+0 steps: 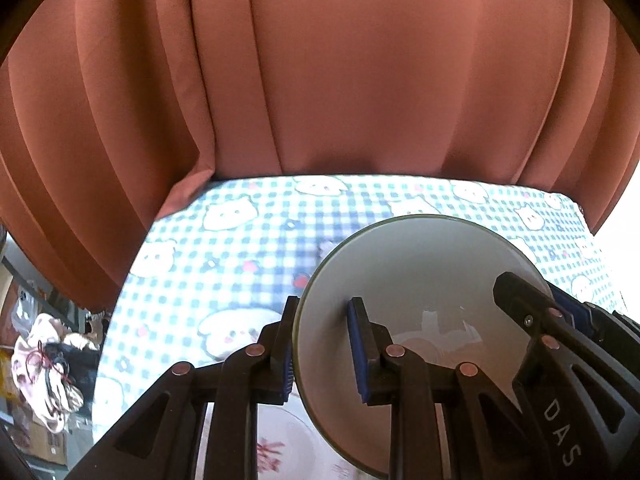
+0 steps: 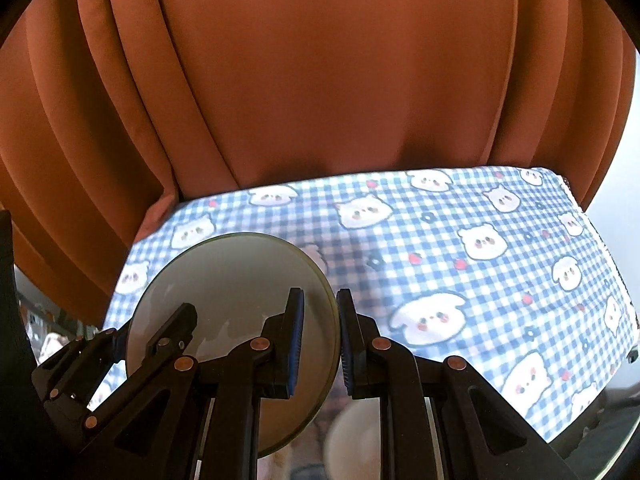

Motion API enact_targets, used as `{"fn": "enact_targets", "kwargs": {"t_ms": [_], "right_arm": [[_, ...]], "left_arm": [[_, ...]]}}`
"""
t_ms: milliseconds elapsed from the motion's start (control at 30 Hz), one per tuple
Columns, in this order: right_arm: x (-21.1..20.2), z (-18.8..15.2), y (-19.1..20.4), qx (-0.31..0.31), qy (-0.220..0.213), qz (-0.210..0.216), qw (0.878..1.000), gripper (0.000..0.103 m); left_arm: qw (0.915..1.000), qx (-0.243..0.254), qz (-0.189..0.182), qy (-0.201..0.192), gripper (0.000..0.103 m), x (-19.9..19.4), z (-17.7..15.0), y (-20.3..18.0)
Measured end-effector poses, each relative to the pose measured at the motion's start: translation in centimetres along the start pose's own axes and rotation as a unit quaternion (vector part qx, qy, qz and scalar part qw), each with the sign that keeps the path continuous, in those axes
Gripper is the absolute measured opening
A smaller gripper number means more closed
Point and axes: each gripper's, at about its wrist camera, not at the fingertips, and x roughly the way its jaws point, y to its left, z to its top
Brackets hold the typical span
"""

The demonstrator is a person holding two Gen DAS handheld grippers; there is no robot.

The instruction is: Organize plates and bowls

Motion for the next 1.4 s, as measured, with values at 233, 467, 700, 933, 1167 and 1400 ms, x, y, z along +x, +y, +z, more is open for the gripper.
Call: {"fn": "enact_targets", "kwargs": {"t_ms": [233,467,700,933,1167,1400], "right_arm": [[-0.9,-1.4,-4.0,-0.012,0.008,0.009,1.000,0.020],[-1.2,-3.7,-7.1,-0.025,0.023,0.018,0.999,0.020],[-0.5,-5.6,-9.2,-0.037,0.044,0.028,0.998,0.020],[0.8,-7.1,-10.1,-0.045,0.069,0.034,0.996,0.020],[2.2,-7.9,-10.2,-0.055,0.088,0.041,0.994,0.020],[2.8,-8.2,-10.6,-0.062,0.091,0.036,0.993,0.020]], "left_arm": [[0.9999,-0.004,0.009,0.003,0.022,-0.9,-2.8,-4.0],[0.9996,-0.013,0.016,0.020,0.022,-0.7,-5.6,-6.5],[0.9989,-0.017,0.026,0.036,0.022,-0.3,-7.6,-8.2],[0.9973,-0.024,0.038,0.057,0.022,0.9,-9.0,-8.9],[0.9955,-0.029,0.051,0.075,0.023,2.1,-9.8,-9.1],[0.9944,-0.031,0.048,0.089,0.024,3.0,-10.2,-9.6]]}}
